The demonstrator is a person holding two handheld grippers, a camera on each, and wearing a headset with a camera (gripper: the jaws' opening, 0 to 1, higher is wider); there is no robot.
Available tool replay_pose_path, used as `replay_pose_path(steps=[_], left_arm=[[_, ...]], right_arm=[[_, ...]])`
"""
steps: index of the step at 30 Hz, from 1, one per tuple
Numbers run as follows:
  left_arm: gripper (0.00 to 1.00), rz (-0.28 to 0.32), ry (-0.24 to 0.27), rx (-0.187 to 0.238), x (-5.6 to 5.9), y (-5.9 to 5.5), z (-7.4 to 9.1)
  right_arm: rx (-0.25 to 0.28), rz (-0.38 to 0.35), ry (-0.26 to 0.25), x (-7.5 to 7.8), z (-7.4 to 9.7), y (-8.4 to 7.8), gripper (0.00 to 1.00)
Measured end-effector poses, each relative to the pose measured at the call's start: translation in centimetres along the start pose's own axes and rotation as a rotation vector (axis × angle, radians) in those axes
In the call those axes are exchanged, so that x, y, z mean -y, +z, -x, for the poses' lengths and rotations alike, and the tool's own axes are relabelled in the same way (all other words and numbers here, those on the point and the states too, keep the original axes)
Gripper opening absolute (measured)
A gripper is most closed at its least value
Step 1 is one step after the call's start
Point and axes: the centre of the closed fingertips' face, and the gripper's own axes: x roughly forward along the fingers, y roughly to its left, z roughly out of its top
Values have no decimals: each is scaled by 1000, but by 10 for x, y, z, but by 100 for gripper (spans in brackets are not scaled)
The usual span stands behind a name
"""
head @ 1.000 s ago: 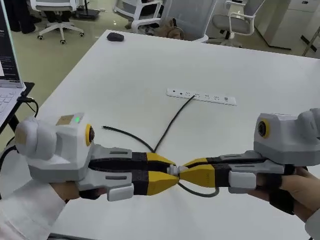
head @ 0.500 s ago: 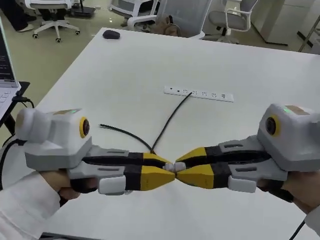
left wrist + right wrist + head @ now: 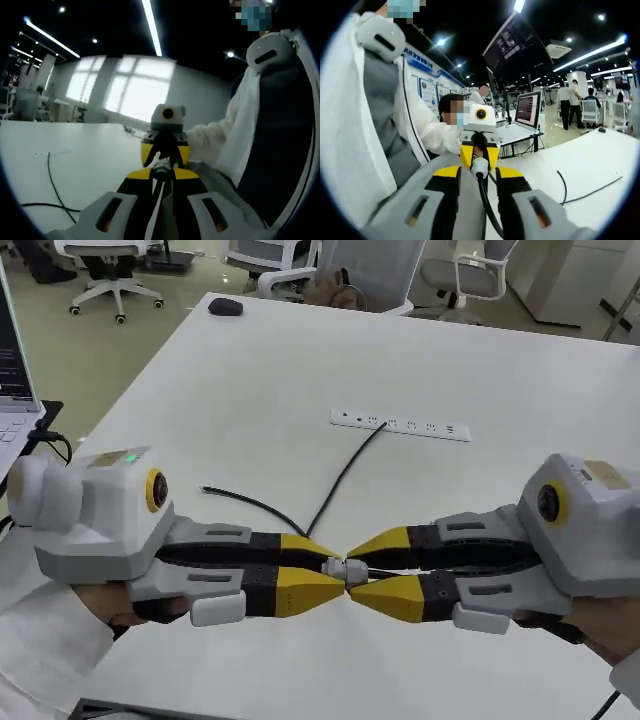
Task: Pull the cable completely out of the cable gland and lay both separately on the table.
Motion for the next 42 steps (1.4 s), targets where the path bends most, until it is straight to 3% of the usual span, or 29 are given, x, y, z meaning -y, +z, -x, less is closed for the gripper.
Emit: replay_pose_path(steps=[1, 2, 3, 5, 8, 14, 18, 20, 24, 32, 34, 35, 36, 37, 38, 40, 41, 42], left_arm=[[15, -38, -5, -13, 2, -1, 0], [15, -79, -4, -22, 3, -1, -1], [15, -90, -4, -24, 4, -1, -1], [15, -95, -3, -1, 5, 3, -1], [15, -117, 11, 41, 4, 10, 1], [15, -193, 20, 29, 8, 6, 0], [15, -213, 22, 32, 7, 8, 0], [15, -228, 24, 20, 6, 9, -1], [15, -271, 30, -15, 5, 7, -3], [15, -295, 36, -53, 4, 4, -1], [15, -294, 38, -60, 3, 3, -1], [15, -272, 36, -64, 3, 2, 0], [15, -231, 34, -63, 4, 2, 0], [15, -152, 37, -66, 3, 0, 1], [15, -140, 36, -56, 3, 1, 1], [15, -38, 32, -23, 2, 5, 2], [15, 34, 47, 49, -3, 16, 2], [15, 32, 31, -14, -2, 6, 4]], right_arm=[[12, -14, 11, -1, 1, 2, 25], [21, -75, 17, -2, 3, 3, 21], [22, -104, 9, 0, 4, 2, 19], [13, -104, 1, 3, 5, 0, 25], [6, -130, 17, -1, 5, -4, 16], [12, -221, 30, -6, 3, -7, 13], [39, -258, 27, -8, 4, -5, 11], [42, -307, 22, -7, 4, -5, 11], [41, -326, 18, -7, 4, -6, 11], [47, -364, 7, -4, 3, -10, 11], [45, -337, -2, -4, 2, -11, 11], [30, -234, -13, -4, 2, -11, 11], [20, -174, -17, -5, 3, -11, 11], [5, -110, -32, -5, 3, -10, 11], [-4, -95, -31, -7, 3, -10, 11], [-15, -13, -37, -6, 4, -8, 10], [-80, 75, -64, -1, 6, -17, 2], [22, 168, -48, -5, -2, 4, 2]])
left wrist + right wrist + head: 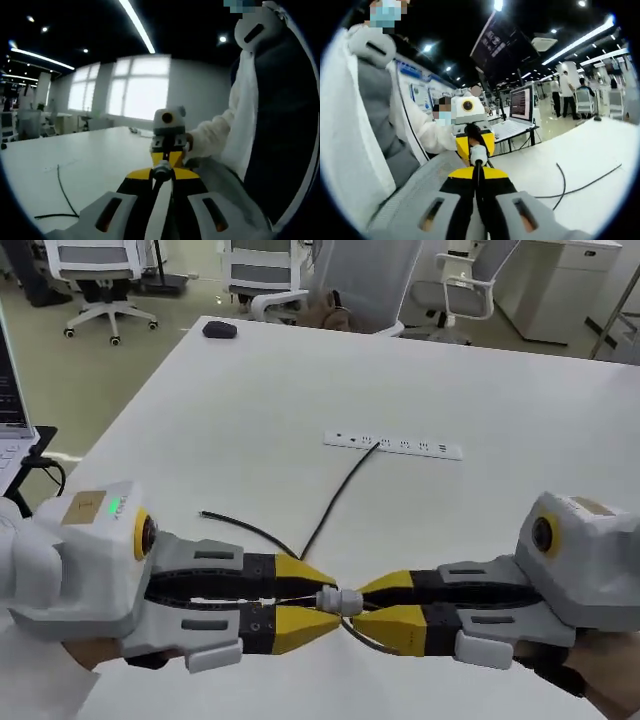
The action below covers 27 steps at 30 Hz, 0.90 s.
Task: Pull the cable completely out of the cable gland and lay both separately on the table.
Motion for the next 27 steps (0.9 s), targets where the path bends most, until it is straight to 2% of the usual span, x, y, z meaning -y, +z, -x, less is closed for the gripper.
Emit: replay_pose_path(steps=[1, 2, 3, 4, 5, 6, 7, 8, 9, 12, 13, 17, 18, 20, 21, 23, 24, 25, 26, 27], left_arm=[[15, -78, 1, 4, -1, 1, 0], [15, -77, -8, -6, 1, 0, -1], [15, -89, -6, -8, 4, -1, -2], [15, -144, 2, -10, 3, -1, -2], [15, -162, -1, -16, 5, -2, -2], [15, -193, 11, -26, 3, -4, -3], [15, -200, 14, -31, 4, -5, -3], [15, -209, 14, -35, 4, -7, -3], [16, -217, 10, -25, 6, -6, -3], [16, -238, 10, -15, 10, -4, -5], [16, -247, 2, -14, 13, -3, -7], [16, -262, 8, 6, 12, 0, -6], [16, -263, 6, 3, 13, 0, -6], [16, -248, 5, -9, 12, -1, -6], [15, -187, -3, -16, 12, -3, -5], [15, -122, 0, -13, 11, -3, -5], [15, -72, -1, -6, 11, -3, -6], [15, 10, -15, -17, 12, -6, -4], [15, 60, -25, -21, 12, -8, -4], [15, 54, -24, -13, 8, -9, -3]], right_arm=[[-70, -67, 8, -2, 4, -8, 2], [-85, -107, 40, -6, 8, -11, 2], [-82, -147, 47, -6, 10, -10, 2], [-72, -284, 63, -8, 11, -10, 3], [-50, -378, 76, -7, 12, -8, 5], [16, -464, 100, -6, 13, -2, 10], [53, -501, 91, -3, 15, 1, 16], [72, -501, 88, -2, 15, 2, 19], [49, -469, 82, -2, 17, -2, 18], [38, -484, 82, -6, 13, -5, 15], [30, -445, 64, -5, 15, -6, 12], [71, -532, 68, -6, 15, -2, 12], [65, -525, 72, -7, 14, -4, 12], [56, -461, 55, -7, 12, -4, 11], [37, -414, 50, -9, 12, -5, 11], [16, -365, 49, -11, 10, -5, 10], [5, -297, 43, -10, 9, -6, 10], [-11, -250, 45, -12, 8, -8, 10], [-39, -211, 40, -12, 6, -11, 10], [-45, -179, 35, -13, 6, -11, 10]])
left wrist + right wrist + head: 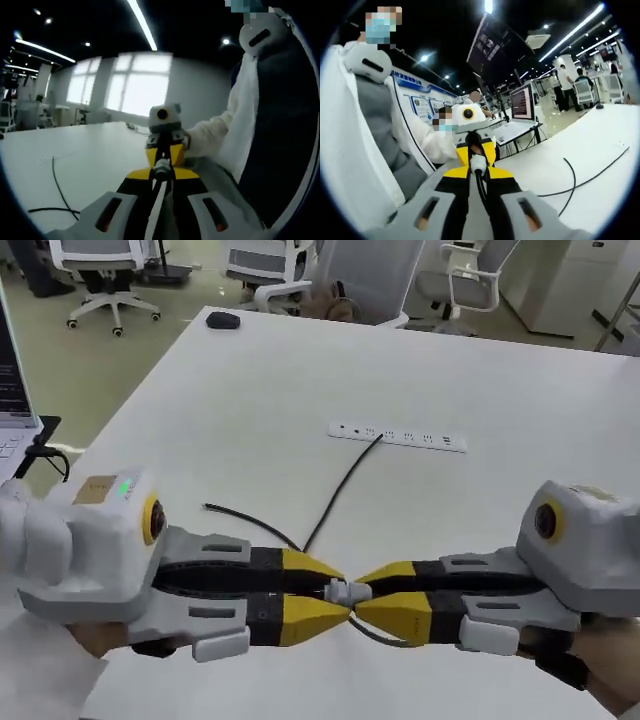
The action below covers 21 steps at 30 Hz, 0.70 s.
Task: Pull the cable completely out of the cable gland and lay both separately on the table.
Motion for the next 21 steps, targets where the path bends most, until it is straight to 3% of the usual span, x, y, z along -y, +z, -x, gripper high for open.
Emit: replay_pose_path(steps=[2, 7, 8, 9, 10, 12, 13, 15, 18, 21], left_arm=[[15, 31, -2, 12, -1, -2, 1], [16, 36, 33, 58, -6, -4, 3], [16, 28, 43, 64, -7, -5, 3], [16, 17, 48, 67, -7, -5, 3], [16, -37, 65, 70, -6, -4, 2], [16, -87, 74, 50, -2, -7, -2], [16, -97, 60, 41, 1, -8, -4], [16, -112, 68, 32, 1, -10, -6], [16, -156, 81, 50, 0, -9, -6], [17, -144, 72, 86, 2, -4, -8]], right_arm=[[-9, 99, -8, 2, -1, 0, 10], [-17, 121, -17, 8, -4, -2, 12], [-43, 51, -34, 11, -3, -8, 12], [-54, 43, -45, 14, -2, -11, 16], [-88, 109, -88, 20, 1, -19, 17], [-95, 131, -41, 13, 2, -25, 6], [-91, 108, -51, 11, 2, -26, 5], [-102, 149, -43, 8, 2, -29, 3], [-101, 165, -46, 8, 2, -29, 2], [-79, 187, -30, 7, 2, -23, 2]])
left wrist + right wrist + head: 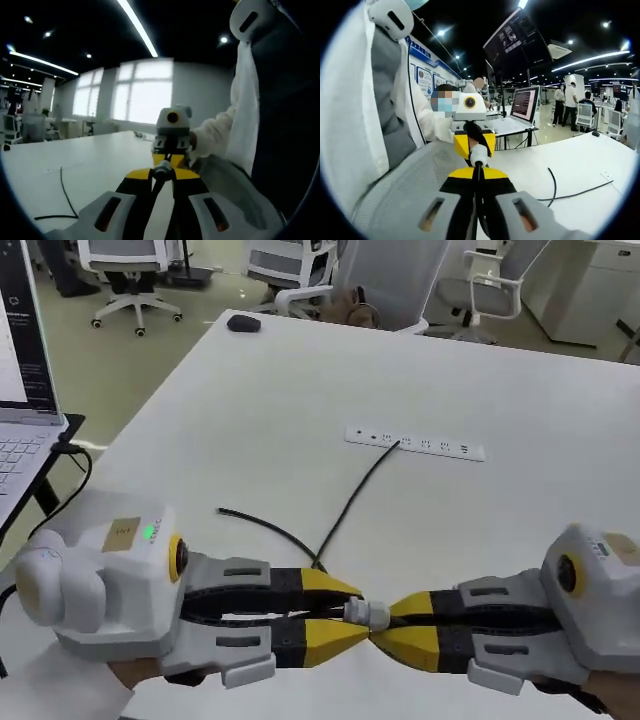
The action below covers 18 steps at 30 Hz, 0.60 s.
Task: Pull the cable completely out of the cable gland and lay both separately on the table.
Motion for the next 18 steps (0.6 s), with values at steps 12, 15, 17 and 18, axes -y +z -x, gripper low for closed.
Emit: replay_pose_path(steps=[12, 15, 17, 18], left_arm=[[17, 51, -29, 33, 2, -1, -4], [17, 65, -39, 17, 2, -2, -4], [17, 101, -44, 18, -1, -1, -4], [17, 107, -42, 19, -2, -1, -4]], right_arm=[[39, 4, 24, -2, -5, 4, 1], [33, 5, 31, -3, -5, 3, 1], [33, -3, 28, -1, -5, 4, 2], [32, -5, 26, 0, -5, 4, 2]])
